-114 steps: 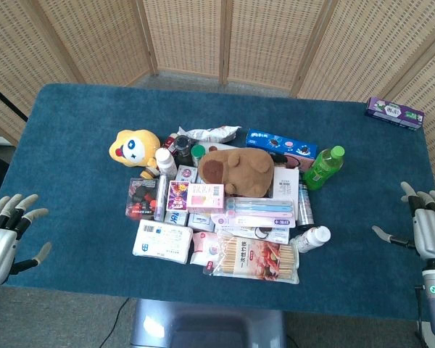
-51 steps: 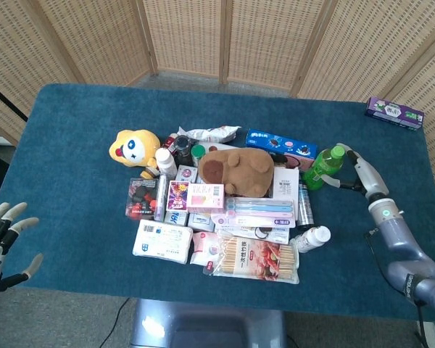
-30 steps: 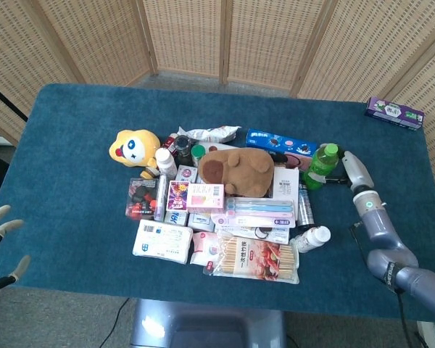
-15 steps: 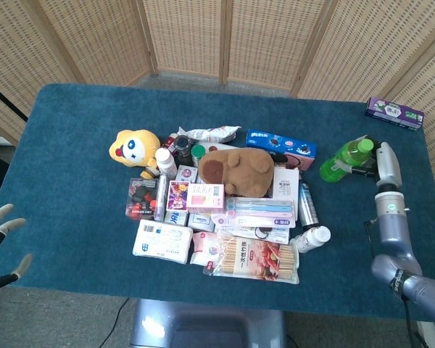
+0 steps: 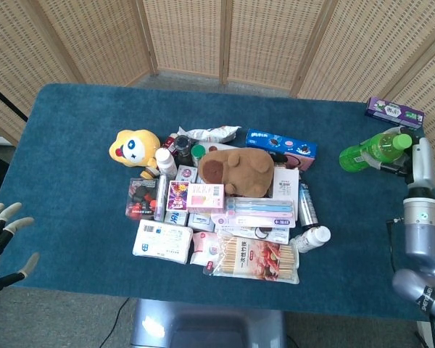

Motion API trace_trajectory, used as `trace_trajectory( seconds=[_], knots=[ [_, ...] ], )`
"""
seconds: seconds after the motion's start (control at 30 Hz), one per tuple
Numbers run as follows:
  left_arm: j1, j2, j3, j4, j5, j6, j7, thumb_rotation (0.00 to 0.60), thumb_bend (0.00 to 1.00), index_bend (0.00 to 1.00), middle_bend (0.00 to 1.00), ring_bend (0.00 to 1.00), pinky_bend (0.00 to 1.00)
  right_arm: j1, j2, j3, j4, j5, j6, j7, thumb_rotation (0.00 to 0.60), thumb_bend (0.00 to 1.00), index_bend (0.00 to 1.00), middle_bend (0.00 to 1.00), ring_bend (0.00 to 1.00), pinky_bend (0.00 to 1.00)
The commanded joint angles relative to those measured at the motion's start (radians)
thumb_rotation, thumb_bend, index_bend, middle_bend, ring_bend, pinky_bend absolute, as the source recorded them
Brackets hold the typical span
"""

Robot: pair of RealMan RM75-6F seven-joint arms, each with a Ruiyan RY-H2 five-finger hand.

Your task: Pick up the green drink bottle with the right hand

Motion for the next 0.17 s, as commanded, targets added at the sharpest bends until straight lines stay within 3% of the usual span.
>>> trace_trajectory(
  seconds=[0.03,0.17],
  knots=[
    [-0.003,0.001,-0.001,-0.003,0.002,-0.002,0.003,0.519,0.36,0.27,0.14,0.07,0.00,-0.016,0.023,0.007,-0.036,-0.008,0.019,-0.007,0.600,0.15,0.81,1.00,1.00,0.81],
    [-0.006,0.001,-0.004,-0.007,0.000,-0.005,0.006,0.518,0.36,0.27,0.14,0.07,0.00,-0.018,0.033,0.006,-0.059,-0.009,0.026,-0.021,0.600,0.15,0.82,1.00,1.00,0.81]
  ],
)
